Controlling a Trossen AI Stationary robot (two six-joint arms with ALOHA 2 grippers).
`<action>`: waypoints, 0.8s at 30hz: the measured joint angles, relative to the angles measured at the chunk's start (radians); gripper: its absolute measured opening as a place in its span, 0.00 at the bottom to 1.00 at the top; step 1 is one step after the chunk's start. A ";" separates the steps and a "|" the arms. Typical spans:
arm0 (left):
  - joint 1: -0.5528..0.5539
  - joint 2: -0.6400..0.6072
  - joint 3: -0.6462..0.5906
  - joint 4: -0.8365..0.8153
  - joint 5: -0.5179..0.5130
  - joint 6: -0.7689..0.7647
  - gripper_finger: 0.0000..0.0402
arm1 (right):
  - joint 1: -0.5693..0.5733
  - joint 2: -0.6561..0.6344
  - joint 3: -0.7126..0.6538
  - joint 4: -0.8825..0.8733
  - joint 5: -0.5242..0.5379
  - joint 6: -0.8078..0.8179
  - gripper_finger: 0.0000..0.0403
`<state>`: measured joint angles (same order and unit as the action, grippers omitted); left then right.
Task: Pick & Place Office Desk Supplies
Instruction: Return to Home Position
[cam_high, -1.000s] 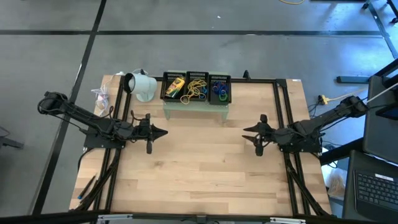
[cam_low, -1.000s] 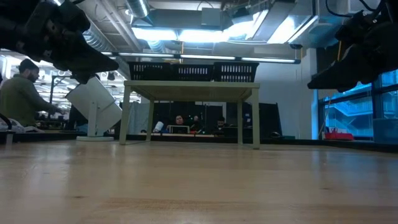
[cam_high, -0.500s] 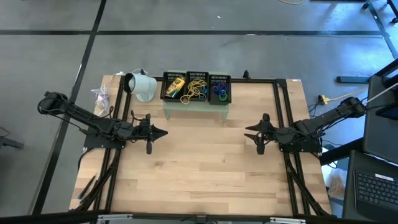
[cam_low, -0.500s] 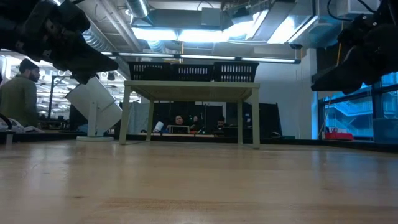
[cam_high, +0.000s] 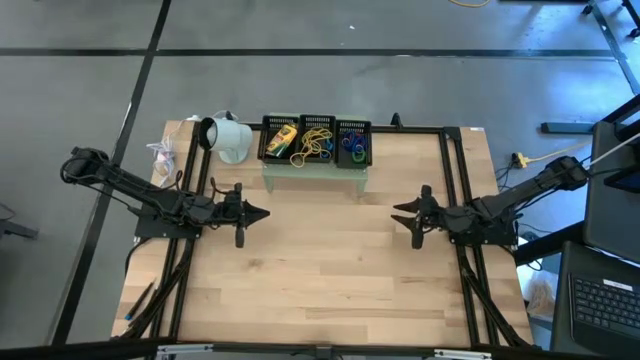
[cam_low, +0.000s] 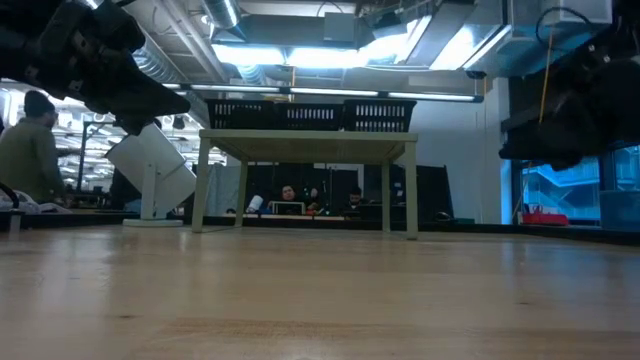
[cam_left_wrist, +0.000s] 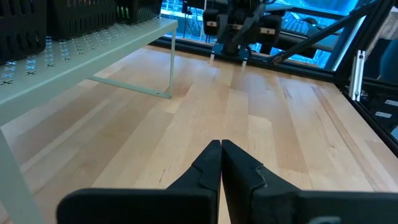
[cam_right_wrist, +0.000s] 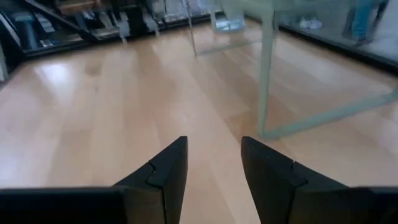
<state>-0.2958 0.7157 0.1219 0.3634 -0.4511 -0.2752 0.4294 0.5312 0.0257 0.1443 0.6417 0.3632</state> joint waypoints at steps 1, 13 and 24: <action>0.000 0.000 0.000 0.000 0.000 0.000 0.02 | 0.000 0.000 -0.013 0.004 -0.002 0.010 0.38; 0.000 0.000 0.000 0.000 -0.045 0.011 0.02 | 0.000 0.003 -0.010 -0.015 0.055 0.186 0.38; 0.002 0.000 0.000 0.004 -0.161 0.045 0.02 | 0.000 0.003 -0.010 -0.026 0.035 0.237 0.38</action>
<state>-0.2936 0.7158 0.1219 0.3669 -0.6123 -0.2304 0.4290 0.5343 0.0162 0.1181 0.6763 0.5999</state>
